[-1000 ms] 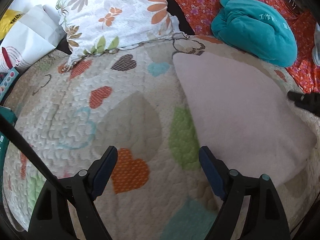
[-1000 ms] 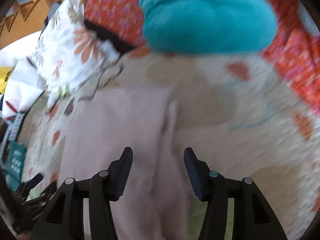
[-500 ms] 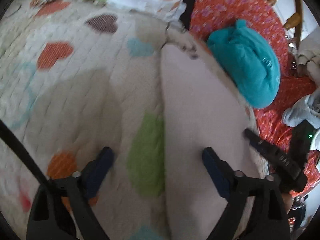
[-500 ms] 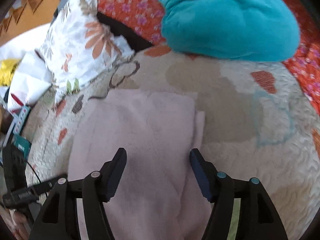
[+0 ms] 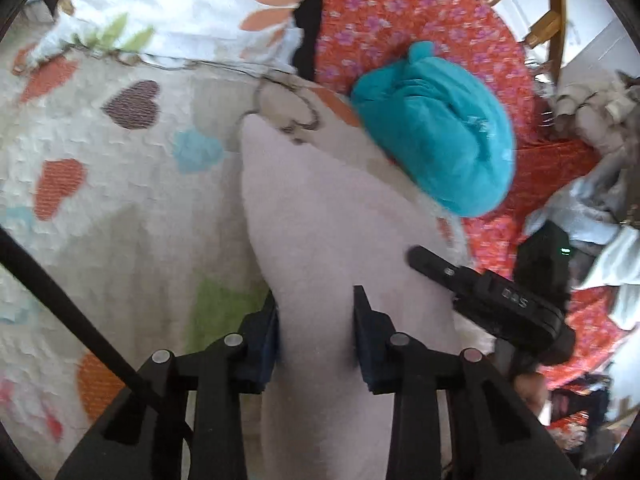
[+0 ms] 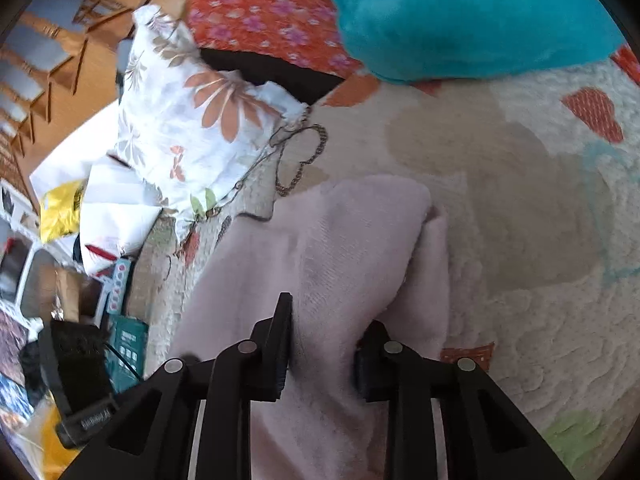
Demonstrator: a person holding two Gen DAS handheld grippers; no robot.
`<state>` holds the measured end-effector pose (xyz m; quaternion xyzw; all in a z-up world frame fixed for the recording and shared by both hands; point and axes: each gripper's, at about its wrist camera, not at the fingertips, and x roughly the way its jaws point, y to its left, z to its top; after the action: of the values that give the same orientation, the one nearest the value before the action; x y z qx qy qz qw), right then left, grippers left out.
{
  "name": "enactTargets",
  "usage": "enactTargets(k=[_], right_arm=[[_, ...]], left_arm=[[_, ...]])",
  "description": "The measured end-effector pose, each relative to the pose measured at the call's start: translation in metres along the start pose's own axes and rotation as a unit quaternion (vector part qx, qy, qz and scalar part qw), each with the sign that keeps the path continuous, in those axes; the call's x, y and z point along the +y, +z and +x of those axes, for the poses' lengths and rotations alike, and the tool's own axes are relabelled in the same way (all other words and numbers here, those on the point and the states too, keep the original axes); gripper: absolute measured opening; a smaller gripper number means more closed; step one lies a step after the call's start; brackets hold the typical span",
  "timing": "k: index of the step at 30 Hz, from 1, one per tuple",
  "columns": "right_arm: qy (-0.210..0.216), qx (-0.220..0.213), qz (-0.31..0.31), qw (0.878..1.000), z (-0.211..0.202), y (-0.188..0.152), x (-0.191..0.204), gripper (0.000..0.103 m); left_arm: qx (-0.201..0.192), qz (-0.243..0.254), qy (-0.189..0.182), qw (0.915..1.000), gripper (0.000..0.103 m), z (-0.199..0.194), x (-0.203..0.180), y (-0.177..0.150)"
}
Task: Fold small clothes
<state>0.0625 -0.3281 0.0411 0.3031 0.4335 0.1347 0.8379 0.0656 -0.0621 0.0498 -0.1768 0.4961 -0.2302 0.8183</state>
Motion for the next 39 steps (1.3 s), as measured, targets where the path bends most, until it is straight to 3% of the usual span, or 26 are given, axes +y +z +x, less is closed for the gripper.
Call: enactTargets(k=[3, 5, 7, 10, 12, 16, 18, 19, 20, 22, 25, 29, 31, 33, 35, 37, 39], right_arm=[[-0.067, 0.013, -0.006, 0.998, 0.015, -0.006, -0.007, 0.042], [-0.069, 0.003, 0.006, 0.998, 0.01, -0.006, -0.011, 0.043], [-0.095, -0.047, -0.008, 0.994, -0.011, -0.002, -0.001, 0.043], [-0.12, -0.114, -0.059, 0.984, -0.041, -0.003, 0.024, 0.043], [-0.106, -0.125, -0.094, 0.982, -0.051, -0.009, 0.044, 0.041], [0.004, -0.04, -0.112, 0.993, -0.032, -0.027, 0.065, 0.029], [0.009, -0.002, -0.119, 0.993, -0.013, -0.038, 0.069, 0.029], [0.005, 0.023, -0.114, 0.993, 0.001, -0.044, 0.066, 0.029], [0.004, 0.039, -0.105, 0.994, 0.006, -0.049, 0.061, 0.029], [-0.018, 0.077, -0.079, 0.994, 0.021, -0.058, 0.049, 0.028], [-0.04, 0.086, -0.064, 0.993, 0.02, -0.076, 0.043, 0.027], [-0.09, 0.104, -0.107, 0.985, 0.006, -0.107, 0.052, 0.028], [-0.104, 0.109, -0.115, 0.982, -0.005, -0.123, 0.049, 0.029], [-0.121, 0.095, -0.135, 0.979, -0.02, -0.134, 0.055, 0.029], [-0.129, 0.057, -0.158, 0.977, -0.041, -0.138, 0.063, 0.032], [-0.142, 0.008, -0.172, 0.975, -0.062, -0.136, 0.07, 0.042], [-0.158, -0.03, -0.174, 0.972, -0.074, -0.133, 0.074, 0.057]], left_arm=[[0.029, -0.016, 0.071, 0.9969, 0.053, 0.021, 0.019, -0.009], [0.022, -0.029, 0.063, 0.9973, 0.054, 0.021, 0.027, -0.012], [0.008, -0.022, 0.069, 0.9973, 0.054, 0.009, 0.025, -0.011], [-0.056, 0.015, 0.113, 0.992, 0.06, -0.02, 0.017, -0.015], [-0.107, 0.042, 0.159, 0.9807, 0.066, -0.042, 0.009, -0.02], [-0.189, 0.085, 0.222, 0.9528, 0.079, -0.079, -0.004, -0.03], [-0.241, 0.099, 0.244, 0.9341, 0.097, -0.098, -0.011, -0.035], [-0.264, 0.104, 0.252, 0.9252, 0.101, -0.107, -0.014, -0.038], [-0.29, 0.112, 0.257, 0.915, 0.103, -0.12, -0.016, -0.043], [-0.307, 0.117, 0.267, 0.9061, 0.103, -0.134, -0.021, -0.045], [-0.317, 0.121, 0.257, 0.905, 0.103, -0.15, -0.02, -0.052], [-0.33, 0.109, 0.23, 0.9091, 0.103, -0.168, -0.018, -0.064], [-0.342, 0.11, 0.227, 0.9051, 0.103, -0.176, -0.02, -0.071], [-0.353, 0.111, 0.234, 0.8991, 0.103, -0.184, -0.024, -0.08], [-0.348, 0.108, 0.243, 0.8988, 0.103, -0.187, -0.027, -0.086], [-0.337, 0.1, 0.256, 0.9003, 0.103, -0.187, -0.029, -0.094], [-0.32, 0.093, 0.273, 0.9026, 0.103, -0.18, -0.029, -0.102]])
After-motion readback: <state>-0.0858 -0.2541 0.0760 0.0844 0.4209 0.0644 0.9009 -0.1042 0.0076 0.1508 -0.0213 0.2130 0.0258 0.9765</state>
